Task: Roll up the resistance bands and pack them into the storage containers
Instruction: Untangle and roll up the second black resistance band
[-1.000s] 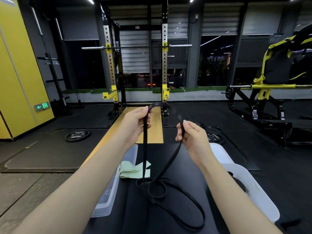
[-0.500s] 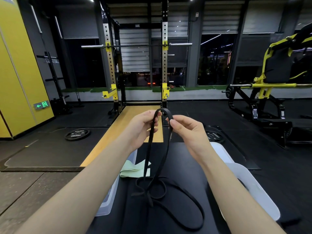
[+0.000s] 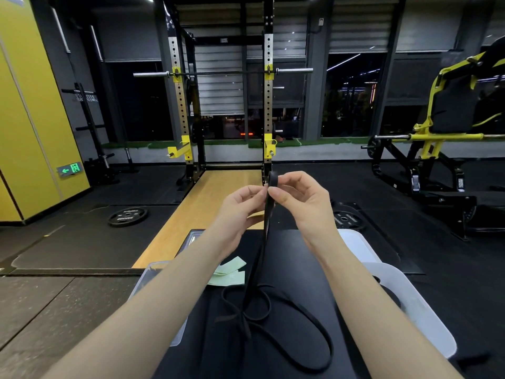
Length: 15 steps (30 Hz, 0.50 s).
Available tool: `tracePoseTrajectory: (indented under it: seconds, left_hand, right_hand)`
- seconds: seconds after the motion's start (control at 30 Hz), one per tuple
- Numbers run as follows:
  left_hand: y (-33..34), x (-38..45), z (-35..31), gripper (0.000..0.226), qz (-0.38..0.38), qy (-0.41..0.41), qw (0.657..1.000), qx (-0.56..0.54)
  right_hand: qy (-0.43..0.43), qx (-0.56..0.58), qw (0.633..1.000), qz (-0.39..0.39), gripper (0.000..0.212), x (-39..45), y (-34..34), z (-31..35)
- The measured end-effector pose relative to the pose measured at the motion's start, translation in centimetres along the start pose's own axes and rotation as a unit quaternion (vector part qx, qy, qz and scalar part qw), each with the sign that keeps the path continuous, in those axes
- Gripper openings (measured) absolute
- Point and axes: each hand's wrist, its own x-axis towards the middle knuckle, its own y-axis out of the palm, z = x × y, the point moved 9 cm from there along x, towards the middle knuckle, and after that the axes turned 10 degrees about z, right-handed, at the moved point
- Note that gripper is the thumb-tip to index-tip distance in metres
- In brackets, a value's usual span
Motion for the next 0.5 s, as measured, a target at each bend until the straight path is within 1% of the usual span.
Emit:
tracePoseTrajectory:
  seconds: [0.1,0.2,0.33,0.4,0.5]
  left_hand:
    - [0.0,-0.5,0.0,0.022,-0.006,0.009,1.0,0.014]
    - [-0.2,-0.9,-0.1,0.015,-0.026,0.022,0.998,0.053]
    - [-0.7,-1.2,-0.4,0.018,-0.055,0.033,0.992,0.108]
    - [-1.0,-1.2,-0.5,0.018,-0.065,0.036,0.991,0.112]
    - [-1.4,-1.3,-0.4,0.018,-0.067,0.039,0.991,0.108]
  right_hand:
    - [0.004,0.003,0.999,-0.044,0.026,0.0,-0.9,-0.3]
    - [0.018,-0.024,0.998,-0.057,0.031,0.0,-1.0,-0.7]
    - [0.023,-0.03,0.998,-0.053,0.029,0.1,-0.6,-1.1]
    - [0.029,-0.041,0.998,-0.043,0.028,0.2,-0.5,-1.2]
    - [0.046,-0.047,0.998,-0.006,0.027,0.5,0.0,-1.4]
